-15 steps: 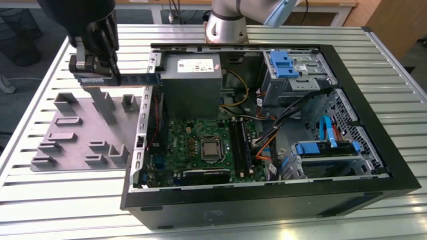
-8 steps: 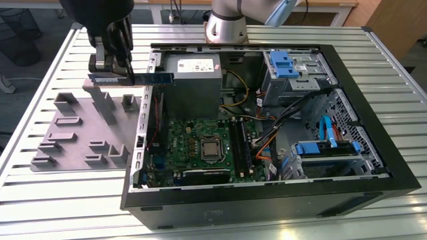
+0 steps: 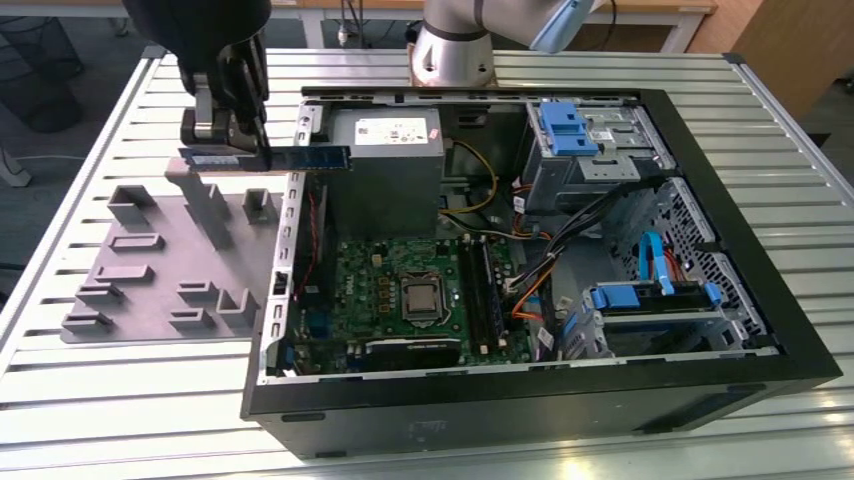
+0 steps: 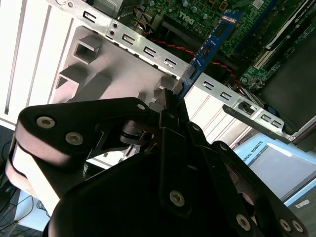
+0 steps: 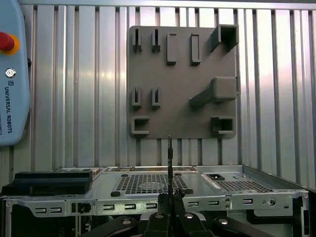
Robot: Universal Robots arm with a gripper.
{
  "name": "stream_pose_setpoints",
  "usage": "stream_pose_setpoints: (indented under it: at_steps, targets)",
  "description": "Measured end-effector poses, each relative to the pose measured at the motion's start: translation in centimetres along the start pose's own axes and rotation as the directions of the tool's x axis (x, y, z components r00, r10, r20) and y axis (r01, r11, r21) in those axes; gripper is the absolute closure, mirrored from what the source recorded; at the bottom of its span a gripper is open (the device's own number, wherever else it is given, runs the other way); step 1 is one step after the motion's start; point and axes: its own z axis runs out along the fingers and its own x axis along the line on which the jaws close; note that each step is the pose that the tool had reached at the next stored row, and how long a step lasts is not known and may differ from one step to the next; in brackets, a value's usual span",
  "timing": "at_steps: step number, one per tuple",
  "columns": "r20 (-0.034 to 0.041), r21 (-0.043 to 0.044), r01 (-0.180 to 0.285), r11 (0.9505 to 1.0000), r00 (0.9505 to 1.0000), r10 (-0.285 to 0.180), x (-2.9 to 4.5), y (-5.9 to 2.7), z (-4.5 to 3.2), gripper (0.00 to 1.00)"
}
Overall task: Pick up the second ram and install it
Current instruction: 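Pick up the second ram and move it above second insertion slot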
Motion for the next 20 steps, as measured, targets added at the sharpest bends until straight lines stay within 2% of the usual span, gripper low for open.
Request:
stream_pose_setpoints:
  at_steps: [20]
  targets:
    - [0.0, 0.0, 0.0, 1.0, 1.0, 0.0, -0.01, -0.56, -0.02, 0.86]
